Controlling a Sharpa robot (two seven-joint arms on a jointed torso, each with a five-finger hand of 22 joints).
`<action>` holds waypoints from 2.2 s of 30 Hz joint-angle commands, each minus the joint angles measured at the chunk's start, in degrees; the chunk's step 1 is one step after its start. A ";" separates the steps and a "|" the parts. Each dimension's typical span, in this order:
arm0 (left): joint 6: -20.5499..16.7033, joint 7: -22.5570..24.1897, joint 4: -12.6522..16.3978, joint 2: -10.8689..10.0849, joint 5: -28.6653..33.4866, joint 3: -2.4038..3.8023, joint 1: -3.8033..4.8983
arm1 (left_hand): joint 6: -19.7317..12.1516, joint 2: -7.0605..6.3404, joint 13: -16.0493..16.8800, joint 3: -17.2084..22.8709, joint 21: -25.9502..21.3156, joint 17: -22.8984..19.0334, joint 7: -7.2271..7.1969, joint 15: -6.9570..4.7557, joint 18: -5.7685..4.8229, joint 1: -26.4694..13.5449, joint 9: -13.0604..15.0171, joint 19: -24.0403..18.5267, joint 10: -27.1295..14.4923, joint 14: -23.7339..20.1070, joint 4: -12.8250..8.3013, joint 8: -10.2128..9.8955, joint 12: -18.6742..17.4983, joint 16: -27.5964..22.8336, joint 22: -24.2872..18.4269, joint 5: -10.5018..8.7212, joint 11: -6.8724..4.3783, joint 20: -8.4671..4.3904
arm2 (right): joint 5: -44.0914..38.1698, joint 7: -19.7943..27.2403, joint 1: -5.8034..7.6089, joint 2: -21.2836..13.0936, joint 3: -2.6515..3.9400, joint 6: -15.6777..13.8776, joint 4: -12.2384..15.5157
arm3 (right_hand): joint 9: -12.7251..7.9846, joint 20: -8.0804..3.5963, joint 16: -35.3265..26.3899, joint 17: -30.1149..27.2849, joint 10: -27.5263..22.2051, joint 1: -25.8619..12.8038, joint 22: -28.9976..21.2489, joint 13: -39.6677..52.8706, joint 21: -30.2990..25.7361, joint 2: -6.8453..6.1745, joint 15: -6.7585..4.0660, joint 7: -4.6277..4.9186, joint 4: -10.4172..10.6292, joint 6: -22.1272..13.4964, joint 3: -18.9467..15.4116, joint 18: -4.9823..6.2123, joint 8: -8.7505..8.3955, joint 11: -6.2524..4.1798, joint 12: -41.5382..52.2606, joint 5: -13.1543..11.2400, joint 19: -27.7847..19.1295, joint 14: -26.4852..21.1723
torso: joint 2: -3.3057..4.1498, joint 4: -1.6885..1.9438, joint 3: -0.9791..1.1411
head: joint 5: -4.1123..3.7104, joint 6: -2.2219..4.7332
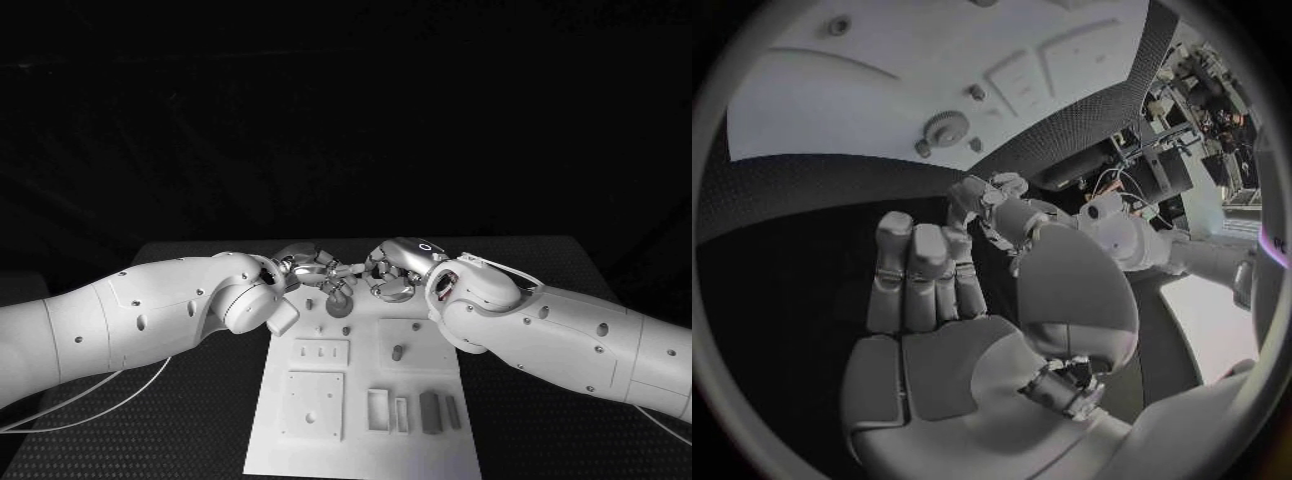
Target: Assemble the parts on the task board
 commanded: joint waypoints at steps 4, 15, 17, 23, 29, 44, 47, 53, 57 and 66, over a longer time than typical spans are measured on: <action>2.13 -1.38 0.51 0.34 -2.38 -0.15 -0.04 | 0.12 0.50 0.13 -1.23 0.41 0.14 -0.19 -0.10 0.57 1.67 0.07 -0.48 0.09 -0.36 0.02 -0.10 -0.39 0.39 -0.02 -0.22 -0.01 0.01 | -1.82 -1.17 -0.01 0.23 0.02 -1.12 0.76 | 2.53 0.01 0.18 -0.10 0.47 -0.30 -0.14 -0.06 0.13 -0.66 -0.05 1.97 -0.02 4.07 0.56 0.46 2.06 0.01 -0.22 0.56 0.48 0.39 | 0.03 -0.03 0.08 | 0.04 -0.22; 0.97 -2.35 0.59 0.56 -1.98 -0.24 -0.05 | 0.28 1.02 0.33 -3.04 0.54 -0.01 -0.15 -0.09 0.46 1.00 -0.54 -0.66 -0.01 -0.32 0.29 -0.59 -0.63 0.04 -0.50 7.05 0.03 -0.03 | -2.93 -1.40 -0.02 0.66 0.02 -1.50 1.96 | 2.52 -0.08 0.13 -0.18 0.65 -0.40 -0.22 -0.08 0.14 -0.95 -0.11 1.93 -0.01 4.19 0.81 0.46 2.03 -0.04 -0.28 1.03 0.66 0.55 | 0.00 -0.06 0.09 | 0.17 -0.29; 0.69 -3.10 0.79 0.60 -1.98 -0.27 -0.05 | 0.37 0.57 0.37 -3.09 0.58 -0.03 -0.17 -0.10 0.45 0.44 -0.59 -0.63 0.03 -0.29 0.35 -0.61 -0.63 0.01 -0.56 7.33 0.02 -0.03 | -3.05 -1.53 -0.02 0.74 0.02 -1.54 2.14 | 2.52 -0.11 0.12 -0.20 0.69 -0.42 -0.25 -0.08 0.14 -1.04 -0.12 1.92 -0.01 4.23 0.87 0.46 2.02 -0.05 -0.30 1.18 0.70 0.59 | 0.01 -0.07 0.08 | 0.17 -0.27; 0.29 -5.19 1.33 0.73 1.27 -0.34 -0.05 | 1.61 -0.53 0.79 -2.29 0.86 0.08 -0.74 -0.15 0.38 -0.54 -0.36 -0.93 0.62 -0.16 -0.02 -0.06 -0.25 0.03 -0.78 16.92 -0.43 -0.07 | -4.60 -1.70 -0.03 0.97 0.02 -1.73 2.71 | 2.53 -0.16 0.10 -0.23 0.78 -0.45 -0.29 -0.08 0.15 -1.21 -0.15 1.88 0.00 4.34 0.97 0.46 2.03 -0.08 -0.32 1.48 0.79 0.68 | 0.00 -0.09 0.03 | 0.19 -0.26; -0.43 -5.97 1.80 0.75 3.61 -0.45 -0.05 | 3.06 0.26 1.45 -2.66 1.14 0.28 -1.43 -0.12 0.23 1.08 0.23 -1.60 1.46 -0.27 -1.31 0.82 0.74 0.07 -0.76 22.99 -1.13 -0.02 | -6.01 -2.00 -0.04 1.20 0.02 -1.99 2.88 | 2.54 -0.21 0.10 -0.25 0.88 -0.44 -0.32 -0.07 0.17 -1.38 -0.19 1.84 0.00 4.44 1.08 0.46 2.03 -0.12 -0.34 1.75 0.88 0.77 | 0.01 -0.07 0.02 | 0.18 -0.32; -2.28 -4.97 1.75 0.46 7.14 -0.52 -0.04 | 3.61 3.64 2.24 -2.28 1.22 0.50 -1.98 -0.17 -0.12 3.48 0.64 -2.31 0.82 -0.29 -4.75 1.78 2.17 0.19 -1.07 22.43 -1.29 -0.05 | -6.14 -2.02 -0.06 1.26 0.01 -1.21 3.28 | 2.54 -0.28 0.07 -0.30 1.07 -0.49 -0.38 -0.07 0.20 -1.68 -0.25 1.78 0.05 4.63 1.28 0.46 2.03 -0.18 -0.39 2.30 1.02 0.91 | -0.01 -0.12 0.02 | 0.21 -0.48; -1.93 -5.08 1.81 0.47 7.50 -0.52 -0.04 | 3.58 3.71 2.26 -2.28 1.22 0.49 -1.95 -0.15 -0.14 3.43 0.63 -2.33 0.78 -0.30 -4.79 1.77 2.20 0.18 -1.08 22.40 -1.27 -0.04 | -6.18 -2.04 -0.11 1.28 0.01 -1.08 3.38 | 2.54 -0.29 0.06 -0.30 1.08 -0.49 -0.38 -0.07 0.20 -1.70 -0.25 1.78 0.05 4.64 1.29 0.46 2.03 -0.19 -0.39 2.34 1.03 0.92 | 0.00 -0.14 0.04 | 0.24 -0.51; -1.57 -5.29 1.93 0.57 7.93 -0.52 -0.04 | 3.58 3.55 2.39 -2.56 1.26 0.50 -1.92 -0.15 -0.25 2.45 0.58 -2.40 0.64 -0.26 -4.51 1.82 2.46 0.18 -1.17 21.43 -1.26 -0.03 | -6.58 -2.21 -0.12 1.44 -0.02 -0.68 3.30 | 2.54 -0.29 0.06 -0.31 1.10 -0.50 -0.39 -0.07 0.20 -1.72 -0.26 1.77 0.05 4.65 1.30 0.46 2.03 -0.19 -0.40 2.40 1.04 0.94 | -0.02 -0.08 0.01 | 0.22 -0.64; -1.50 -5.33 2.00 0.51 8.50 -0.52 -0.04 | 3.70 3.58 2.51 -2.55 1.33 0.51 -1.98 -0.19 -0.27 1.84 0.54 -2.43 0.57 -0.20 -4.11 1.91 2.72 0.20 -1.24 20.27 -1.30 -0.10 | -6.61 -2.25 -0.14 1.54 -0.08 -0.41 3.09 | 2.54 -0.30 0.06 -0.31 1.12 -0.50 -0.40 -0.07 0.21 -1.73 -0.26 1.77 0.05 4.67 1.31 0.46 2.03 -0.20 -0.40 2.44 1.06 0.95 | 0.00 -0.08 0.01 | 0.19 -0.72; -1.56 -5.59 1.94 0.56 8.68 -0.52 -0.04 | 3.92 5.69 2.79 -1.80 1.49 0.58 -2.15 -0.24 -0.33 2.98 0.50 -2.77 0.44 -0.19 -5.02 2.14 3.31 0.26 -1.30 18.18 -1.42 -0.14 | -6.67 -2.20 -0.22 1.57 -0.10 -0.38 3.38 | 2.55 -0.31 0.06 -0.32 1.15 -0.50 -0.40 -0.07 0.21 -1.74 -0.27 1.76 0.05 4.70 1.33 0.46 2.03 -0.21 -0.41 2.50 1.07 0.97 | 0.01 -0.11 0.06 | 0.28 -0.87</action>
